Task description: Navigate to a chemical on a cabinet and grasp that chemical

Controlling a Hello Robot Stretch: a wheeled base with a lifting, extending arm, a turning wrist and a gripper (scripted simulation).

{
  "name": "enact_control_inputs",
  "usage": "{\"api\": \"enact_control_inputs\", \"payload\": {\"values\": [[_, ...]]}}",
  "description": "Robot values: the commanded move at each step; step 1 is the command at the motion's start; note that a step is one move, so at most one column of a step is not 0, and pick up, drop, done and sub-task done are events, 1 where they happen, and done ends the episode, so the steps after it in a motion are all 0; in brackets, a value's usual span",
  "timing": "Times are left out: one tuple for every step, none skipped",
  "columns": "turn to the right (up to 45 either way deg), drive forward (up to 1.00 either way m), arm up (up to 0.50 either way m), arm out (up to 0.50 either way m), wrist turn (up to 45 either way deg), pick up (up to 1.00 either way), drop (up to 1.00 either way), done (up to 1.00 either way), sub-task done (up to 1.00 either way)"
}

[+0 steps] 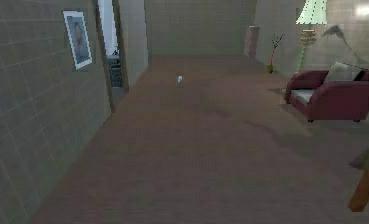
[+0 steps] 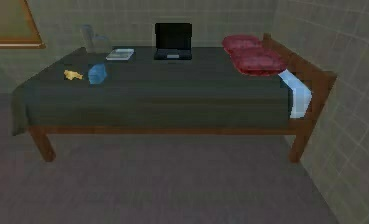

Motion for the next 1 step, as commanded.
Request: {"api": "enact_control_inputs", "payload": {"values": [[-12.0,0.00,0.00,0.00,0.0,0.00,0.00,0.00,0.00]]}}
